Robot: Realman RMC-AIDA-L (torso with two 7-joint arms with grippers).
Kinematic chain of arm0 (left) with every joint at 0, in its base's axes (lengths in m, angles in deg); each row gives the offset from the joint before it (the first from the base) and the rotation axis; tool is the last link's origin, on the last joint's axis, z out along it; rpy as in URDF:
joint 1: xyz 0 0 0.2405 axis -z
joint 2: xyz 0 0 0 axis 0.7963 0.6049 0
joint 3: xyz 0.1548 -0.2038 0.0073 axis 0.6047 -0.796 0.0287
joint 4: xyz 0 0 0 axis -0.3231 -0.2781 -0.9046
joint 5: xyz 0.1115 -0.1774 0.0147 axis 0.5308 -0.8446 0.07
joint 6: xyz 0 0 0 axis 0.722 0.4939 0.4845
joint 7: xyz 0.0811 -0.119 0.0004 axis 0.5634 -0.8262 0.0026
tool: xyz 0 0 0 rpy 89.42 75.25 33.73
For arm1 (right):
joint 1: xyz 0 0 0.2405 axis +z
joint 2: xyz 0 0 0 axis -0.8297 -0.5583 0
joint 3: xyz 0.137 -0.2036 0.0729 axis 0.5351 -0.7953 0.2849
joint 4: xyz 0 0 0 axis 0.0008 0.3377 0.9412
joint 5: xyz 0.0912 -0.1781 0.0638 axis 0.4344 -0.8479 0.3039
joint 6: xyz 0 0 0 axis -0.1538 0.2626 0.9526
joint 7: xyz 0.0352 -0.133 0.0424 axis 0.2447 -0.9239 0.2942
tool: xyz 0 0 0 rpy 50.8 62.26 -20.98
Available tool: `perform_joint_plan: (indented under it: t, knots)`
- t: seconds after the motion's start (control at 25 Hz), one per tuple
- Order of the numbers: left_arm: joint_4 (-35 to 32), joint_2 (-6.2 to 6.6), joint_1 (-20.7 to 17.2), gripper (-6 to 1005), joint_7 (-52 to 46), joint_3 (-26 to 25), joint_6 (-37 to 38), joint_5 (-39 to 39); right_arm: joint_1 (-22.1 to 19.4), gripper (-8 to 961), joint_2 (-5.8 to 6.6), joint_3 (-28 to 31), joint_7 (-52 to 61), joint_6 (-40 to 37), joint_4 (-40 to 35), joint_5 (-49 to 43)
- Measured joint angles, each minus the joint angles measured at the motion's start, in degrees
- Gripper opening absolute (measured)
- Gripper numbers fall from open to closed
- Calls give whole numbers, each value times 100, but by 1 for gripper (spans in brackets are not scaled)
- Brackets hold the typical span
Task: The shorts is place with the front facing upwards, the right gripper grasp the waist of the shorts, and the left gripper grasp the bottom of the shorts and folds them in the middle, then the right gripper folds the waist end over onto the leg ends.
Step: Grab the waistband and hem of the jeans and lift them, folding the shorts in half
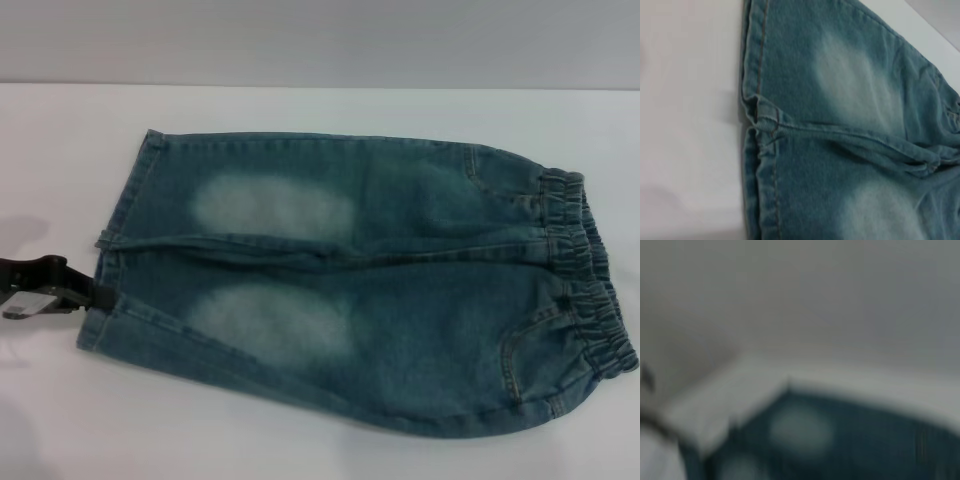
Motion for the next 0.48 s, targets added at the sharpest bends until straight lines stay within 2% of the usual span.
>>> perform_joint_plan:
  t: [0.16, 0.32, 0.48]
  knots:
    - [0, -41, 10, 57, -1, -2, -147, -2, 309, 749, 37, -421, -78, -282, -193, -1291]
    - [0, -84, 18, 59, 26, -5, -223, -3, 350, 749, -11, -1140, -169, -257, -356, -1605]
    - [0, -101, 36, 62, 44, -7, -217, -51, 460, 749, -21, -1354, -169, -155, -320, -1916]
